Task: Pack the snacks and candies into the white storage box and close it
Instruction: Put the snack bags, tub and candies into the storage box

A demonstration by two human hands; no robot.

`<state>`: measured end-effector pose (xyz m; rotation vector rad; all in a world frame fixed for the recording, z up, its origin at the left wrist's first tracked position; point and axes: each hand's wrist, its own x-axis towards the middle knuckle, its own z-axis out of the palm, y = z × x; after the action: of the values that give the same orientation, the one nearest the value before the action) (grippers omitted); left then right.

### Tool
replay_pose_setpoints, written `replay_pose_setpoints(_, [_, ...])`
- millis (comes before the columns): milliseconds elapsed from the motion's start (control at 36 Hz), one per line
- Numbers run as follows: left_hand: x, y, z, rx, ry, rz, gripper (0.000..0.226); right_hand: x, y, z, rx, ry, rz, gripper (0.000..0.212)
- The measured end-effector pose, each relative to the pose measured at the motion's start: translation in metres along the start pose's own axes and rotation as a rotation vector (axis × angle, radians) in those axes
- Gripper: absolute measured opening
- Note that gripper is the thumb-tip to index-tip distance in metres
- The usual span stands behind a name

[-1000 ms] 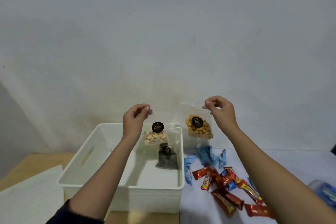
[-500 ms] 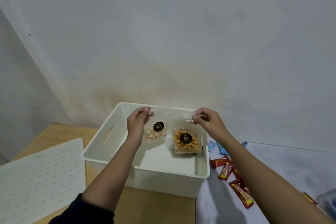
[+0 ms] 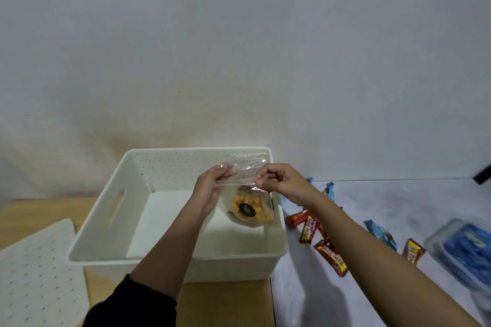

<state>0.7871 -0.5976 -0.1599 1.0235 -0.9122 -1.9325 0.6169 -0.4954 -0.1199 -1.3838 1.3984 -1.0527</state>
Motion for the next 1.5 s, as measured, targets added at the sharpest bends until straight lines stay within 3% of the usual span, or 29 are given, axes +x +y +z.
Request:
replay_pose_setpoints(306, [0.017, -0.004, -0.034, -0.114, -0.091, -0.157, 0.016, 0.014, -0.005, 0.012, 0.049, -0.062, 0.060, 0.012])
replay_pose_setpoints(389, [0.016, -0.004, -0.039, -0.098, -0.023, -0.197, 0.015, 0.021, -0.005, 0.015, -0.131, -0.072, 0.092, 0.006])
replay_pose_setpoints(528, [0.017, -0.006, -0.045, -0.110, 0.040, -0.201, 0.013, 0.024, 0.002, 0.014, -0.571, -0.087, 0.125, 0.014])
replay_pose_setpoints(722, [0.020, -0.013, -0.030, -0.106, 0.017, -0.208, 0.014, 0.027, 0.010, 0.017, -0.878, 0.063, 0.079, 0.012])
replay_pose_setpoints(889, [0.024, -0.021, -0.009, -0.069, -0.065, -0.190, 0.019, 0.019, 0.025, 0.017, -0.888, 0.216, 0.124, 0.005])
replay_pose_setpoints(1056, [0.017, -0.023, -0.012, 0.334, 0.049, -0.109, 0.020, 0.017, 0.031, 0.025, -0.778, 0.360, 0.237, 0.022])
replay_pose_setpoints(1139, [0.016, -0.028, -0.017, 0.324, 0.040, -0.207, 0.023, 0.019, 0.031, 0.026, -0.788, 0.374, 0.269, 0.006])
replay_pose_setpoints(1306, [0.006, -0.026, -0.003, 0.197, -0.010, -0.242, 0.014, 0.019, 0.034, 0.027, -0.761, 0.354, 0.283, 0.005])
replay_pose_setpoints(1500, [0.007, -0.023, -0.014, 0.467, 0.016, -0.120, 0.008, 0.024, 0.038, 0.027, -0.731, 0.315, 0.352, 0.003])
